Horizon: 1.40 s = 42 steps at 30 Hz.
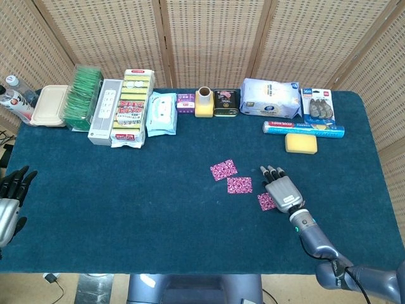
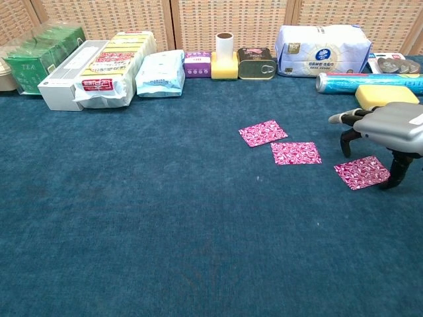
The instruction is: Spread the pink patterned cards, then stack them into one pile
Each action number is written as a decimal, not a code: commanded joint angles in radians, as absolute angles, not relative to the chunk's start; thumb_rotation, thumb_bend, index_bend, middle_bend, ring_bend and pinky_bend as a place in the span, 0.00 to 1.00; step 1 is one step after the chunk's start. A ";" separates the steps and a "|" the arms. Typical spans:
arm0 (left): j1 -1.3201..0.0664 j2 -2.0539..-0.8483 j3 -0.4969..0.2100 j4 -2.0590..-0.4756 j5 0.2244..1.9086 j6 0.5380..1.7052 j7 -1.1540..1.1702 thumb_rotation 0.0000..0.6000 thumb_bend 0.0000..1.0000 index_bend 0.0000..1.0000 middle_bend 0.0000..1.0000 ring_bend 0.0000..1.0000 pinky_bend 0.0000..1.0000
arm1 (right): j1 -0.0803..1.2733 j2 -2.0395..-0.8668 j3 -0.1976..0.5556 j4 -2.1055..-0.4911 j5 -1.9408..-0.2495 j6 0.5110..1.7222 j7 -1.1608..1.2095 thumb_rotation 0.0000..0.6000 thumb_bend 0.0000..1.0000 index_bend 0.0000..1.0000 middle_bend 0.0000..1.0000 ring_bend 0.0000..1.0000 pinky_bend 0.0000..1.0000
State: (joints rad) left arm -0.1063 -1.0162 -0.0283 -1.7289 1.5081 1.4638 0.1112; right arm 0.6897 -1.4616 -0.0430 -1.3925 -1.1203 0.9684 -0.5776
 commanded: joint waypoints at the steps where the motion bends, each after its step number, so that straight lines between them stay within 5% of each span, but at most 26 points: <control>1: -0.106 -1.016 -0.028 -1.729 1.508 1.464 0.110 1.00 0.09 0.00 0.00 0.00 0.08 | 0.680 -1.471 -0.038 -1.379 -1.144 0.978 -0.557 1.00 0.06 0.39 0.04 0.00 0.14; 42: -0.105 -1.012 -0.028 -1.726 1.512 1.466 0.098 1.00 0.09 0.00 0.00 0.00 0.08 | 0.686 -1.452 0.006 -1.432 -1.088 0.902 -0.637 1.00 0.16 0.40 0.03 0.00 0.15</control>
State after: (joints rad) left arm -0.1055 -1.0120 -0.0282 -1.7262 1.5123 1.4664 0.0982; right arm 0.6857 -1.4523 0.0061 -1.4319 -1.0880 0.9018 -0.6374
